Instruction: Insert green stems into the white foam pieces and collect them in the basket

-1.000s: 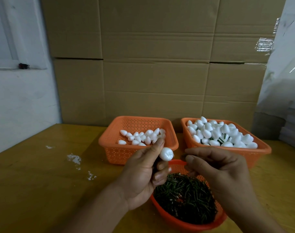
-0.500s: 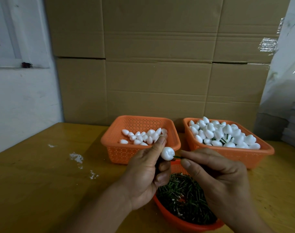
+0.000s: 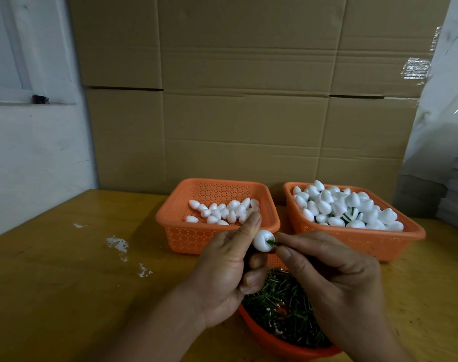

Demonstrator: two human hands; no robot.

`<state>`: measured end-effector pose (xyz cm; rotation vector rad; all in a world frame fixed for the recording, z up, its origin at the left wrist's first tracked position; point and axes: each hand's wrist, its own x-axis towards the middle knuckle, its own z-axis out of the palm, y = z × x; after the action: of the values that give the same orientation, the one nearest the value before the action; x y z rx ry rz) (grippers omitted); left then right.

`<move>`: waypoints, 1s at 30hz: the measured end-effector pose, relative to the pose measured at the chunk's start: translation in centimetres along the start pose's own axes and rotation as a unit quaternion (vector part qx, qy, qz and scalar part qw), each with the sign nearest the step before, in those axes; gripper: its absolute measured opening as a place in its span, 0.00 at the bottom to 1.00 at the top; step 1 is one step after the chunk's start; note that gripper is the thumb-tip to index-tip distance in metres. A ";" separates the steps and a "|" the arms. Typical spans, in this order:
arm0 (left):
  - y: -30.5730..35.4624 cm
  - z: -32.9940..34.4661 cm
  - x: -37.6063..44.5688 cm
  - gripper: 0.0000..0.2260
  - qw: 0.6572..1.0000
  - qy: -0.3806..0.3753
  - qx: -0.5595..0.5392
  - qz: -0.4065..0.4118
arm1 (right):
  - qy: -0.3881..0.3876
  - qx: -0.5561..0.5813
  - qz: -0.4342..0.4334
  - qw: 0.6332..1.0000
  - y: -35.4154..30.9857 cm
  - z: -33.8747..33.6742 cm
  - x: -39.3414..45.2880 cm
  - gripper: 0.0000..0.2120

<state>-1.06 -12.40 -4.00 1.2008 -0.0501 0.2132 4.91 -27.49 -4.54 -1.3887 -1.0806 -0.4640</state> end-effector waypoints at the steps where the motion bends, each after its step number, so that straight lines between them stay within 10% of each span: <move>1: 0.0 0.0 0.0 0.18 1.000 -0.001 0.001 0.001 | 0.004 -0.018 -0.006 1.000 0.0 0.0 0.0 0.11; 17: -0.2 0.1 0.1 0.20 0.992 0.040 0.091 0.078 | 0.029 -0.176 -0.053 0.982 -0.1 0.5 -0.6 0.09; 30: -0.9 -0.3 0.4 0.14 0.967 0.060 0.175 0.177 | -0.020 -0.070 0.130 0.989 -0.3 0.4 -0.5 0.12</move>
<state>-0.50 -12.33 -4.87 1.5236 -0.1261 0.6297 4.31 -27.32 -4.83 -1.6440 -0.8965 -0.3270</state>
